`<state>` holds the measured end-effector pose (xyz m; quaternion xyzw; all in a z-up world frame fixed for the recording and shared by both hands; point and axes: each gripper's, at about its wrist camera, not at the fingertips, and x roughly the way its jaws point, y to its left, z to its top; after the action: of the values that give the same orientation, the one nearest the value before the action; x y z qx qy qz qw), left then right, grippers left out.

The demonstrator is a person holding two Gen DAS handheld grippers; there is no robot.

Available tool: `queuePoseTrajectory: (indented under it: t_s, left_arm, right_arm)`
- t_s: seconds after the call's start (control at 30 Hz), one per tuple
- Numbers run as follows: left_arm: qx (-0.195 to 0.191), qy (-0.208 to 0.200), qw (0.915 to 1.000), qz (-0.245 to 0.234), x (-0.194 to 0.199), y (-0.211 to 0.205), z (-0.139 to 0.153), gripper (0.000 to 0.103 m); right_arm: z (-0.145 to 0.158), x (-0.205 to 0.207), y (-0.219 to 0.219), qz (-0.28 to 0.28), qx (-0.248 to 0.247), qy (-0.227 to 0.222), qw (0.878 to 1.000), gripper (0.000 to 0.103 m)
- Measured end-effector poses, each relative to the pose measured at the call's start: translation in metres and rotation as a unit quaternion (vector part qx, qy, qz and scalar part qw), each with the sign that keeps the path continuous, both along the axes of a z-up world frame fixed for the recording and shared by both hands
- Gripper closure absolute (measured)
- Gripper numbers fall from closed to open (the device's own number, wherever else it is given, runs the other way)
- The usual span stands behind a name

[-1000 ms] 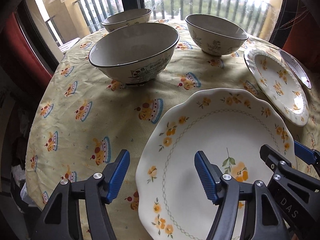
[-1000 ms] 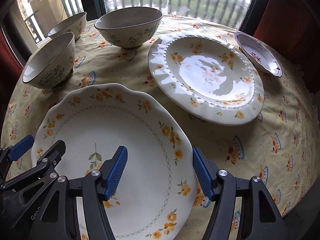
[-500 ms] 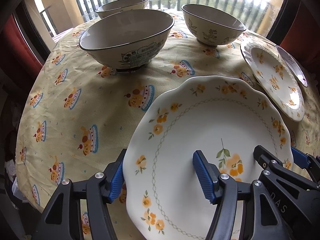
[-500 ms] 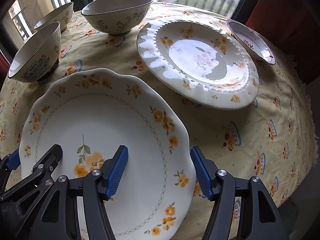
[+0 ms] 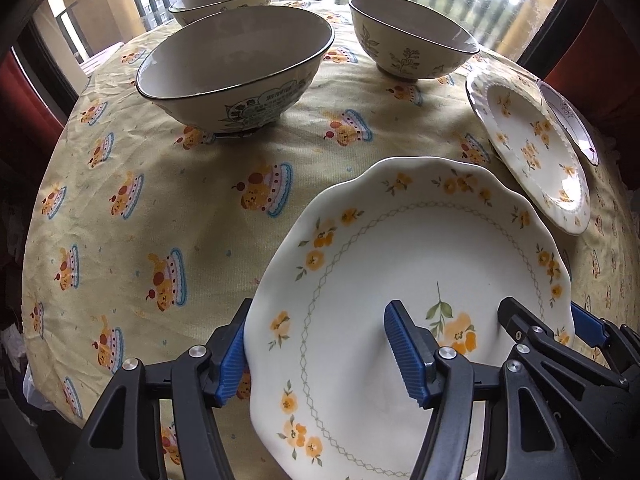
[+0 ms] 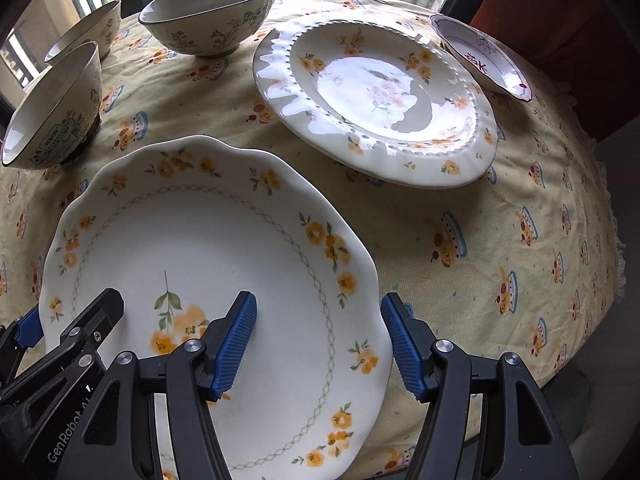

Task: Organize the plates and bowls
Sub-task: 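Lift the flat plate with both grippers and carry it beside the beaded plate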

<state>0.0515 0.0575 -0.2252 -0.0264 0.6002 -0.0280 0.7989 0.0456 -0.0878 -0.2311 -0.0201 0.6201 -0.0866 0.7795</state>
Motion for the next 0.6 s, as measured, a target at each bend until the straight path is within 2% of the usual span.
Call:
queuePoseTrajectory:
  t_s: [0.13, 0.33, 0.6]
  left_arm:
    - [-0.011, 0.001, 0.9999, -0.006, 0.004, -0.004, 0.013, 0.039]
    - [-0.007, -0.012, 0.9995, -0.028, 0.005, -0.016, 0.034, 0.039]
    - [-0.004, -0.018, 0.9991, -0.037, 0.009, -0.046, 0.045, 0.039]
  right_arm:
    - [0.010, 0.000, -0.006, -0.017, 0.003, 0.003, 1.000, 0.035]
    - [0.036, -0.001, -0.014, -0.029, -0.004, -0.015, 0.999, 0.035]
    - [0.057, 0.000, -0.044, -0.039, 0.000, -0.027, 0.999, 0.035]
